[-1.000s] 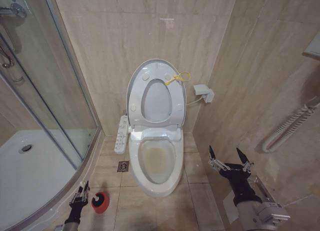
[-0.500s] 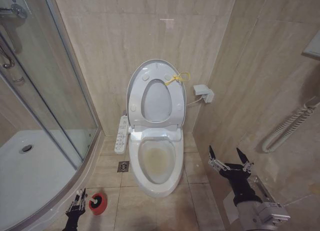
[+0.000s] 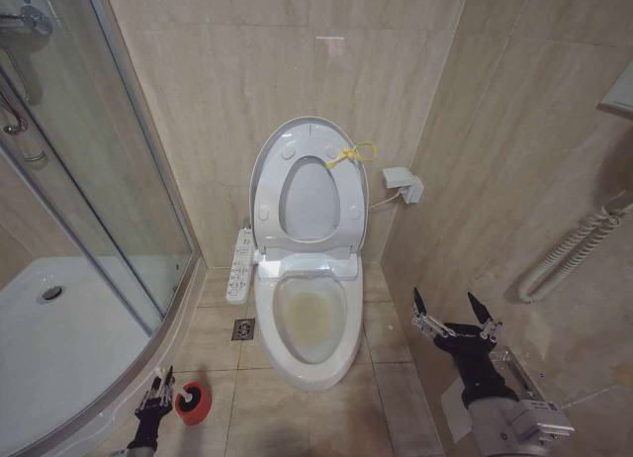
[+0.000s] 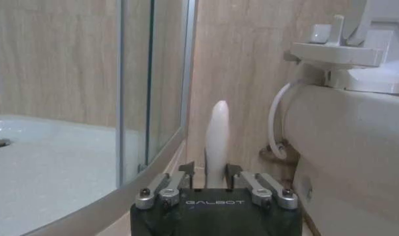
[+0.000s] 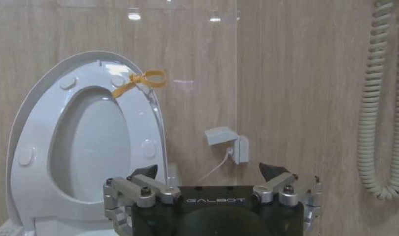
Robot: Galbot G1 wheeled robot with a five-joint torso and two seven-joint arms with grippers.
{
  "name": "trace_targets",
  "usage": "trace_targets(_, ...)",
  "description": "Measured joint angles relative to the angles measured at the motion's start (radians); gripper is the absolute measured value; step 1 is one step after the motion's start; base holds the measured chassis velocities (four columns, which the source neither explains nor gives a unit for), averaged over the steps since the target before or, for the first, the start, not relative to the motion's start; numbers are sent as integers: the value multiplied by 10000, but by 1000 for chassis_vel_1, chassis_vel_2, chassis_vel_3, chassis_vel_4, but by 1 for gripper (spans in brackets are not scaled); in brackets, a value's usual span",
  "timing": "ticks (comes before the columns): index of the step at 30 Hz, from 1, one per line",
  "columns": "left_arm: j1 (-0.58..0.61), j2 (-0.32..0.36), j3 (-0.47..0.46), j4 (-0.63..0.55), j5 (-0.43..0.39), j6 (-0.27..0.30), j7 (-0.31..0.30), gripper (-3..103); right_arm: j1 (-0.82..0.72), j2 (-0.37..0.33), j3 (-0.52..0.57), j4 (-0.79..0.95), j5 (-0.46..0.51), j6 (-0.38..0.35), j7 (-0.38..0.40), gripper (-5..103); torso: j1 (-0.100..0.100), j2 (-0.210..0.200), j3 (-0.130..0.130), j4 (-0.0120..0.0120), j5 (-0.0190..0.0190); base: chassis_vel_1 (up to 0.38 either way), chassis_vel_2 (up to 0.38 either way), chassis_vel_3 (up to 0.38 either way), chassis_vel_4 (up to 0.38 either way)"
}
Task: Open the toilet lid, clean the toilet bowl with a toilet brush, close the toilet lid, and flush.
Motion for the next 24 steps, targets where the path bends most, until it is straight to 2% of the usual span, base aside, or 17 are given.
trace_targets(5, 217, 14, -113, -280, 144, -4, -353, 28, 0, 0, 0, 0, 0, 0, 0, 100, 0, 0, 0, -4, 4, 0, 0, 0, 0)
trace_targets(6, 280, 25, -165, -421, 211, -5, -447, 56, 0, 0, 0, 0, 0, 0, 0, 100, 0, 0, 0, -4, 6, 0, 0, 0, 0)
trace_targets(9, 513, 62, -284, -882, 368, -6, -673, 56, 0, 0, 0, 1, 0, 0, 0, 100, 0, 0, -1, -5, 8, 0, 0, 0, 0)
trace_targets(12, 1244, 84, -614, -2508, 739, 321, -1510, 56, 0, 1, 0, 0, 0, 0, 0, 100, 0, 0, 0, 2, 7, 0, 0, 0, 0)
trace_targets(13, 1244, 84, -614, -2508, 739, 321, -1510, 56, 0, 1, 0, 0, 0, 0, 0, 100, 0, 0, 0, 2, 7, 0, 0, 0, 0)
trace_targets(14, 1489, 76, -762, -3237, 970, 554, -1897, 83, 0, 0, 0, 0, 0, 0, 0, 100, -1, 0, -1, -2, 8, 0, 0, 0, 0)
trace_targets(16, 2043, 38, -1104, -4997, 1970, 1326, -3254, 83, 0, 0, 0, 0, 0, 0, 0, 100, -2, 0, -3, -6, 13, 0, 0, 0, 0)
trace_targets(17, 2043, 38, -1104, -4997, 1970, 1326, -3254, 83, 0, 0, 0, 0, 0, 0, 0, 100, -2, 0, -3, -6, 13, 0, 0, 0, 0)
trace_targets(19, 2600, 39, -1382, -7015, 2349, 2324, -4066, 83, 0, 0, 0, 0, 1, 0, 0, 100, -1, 0, -2, -6, 12, 0, 0, 0, 0)
trace_targets(20, 2600, 39, -1382, -7015, 2349, 2324, -4066, 83, 0, 0, 0, 0, 1, 0, 0, 100, -1, 0, -2, -6, 12, 0, 0, 0, 0)
trace_targets(21, 2800, 66, -1458, -7791, 2372, 2703, -4273, 100, 0, -1, -1, 0, 1, 0, 0, 100, -1, 1, -3, -5, 17, 0, 0, 0, 0)
trace_targets(24, 3470, 200, -1527, -10299, 2306, 4087, -4699, 100, 0, 1, 0, 0, 0, 0, 0, 100, -2, 1, -3, -5, 9, 0, 0, 0, 0)
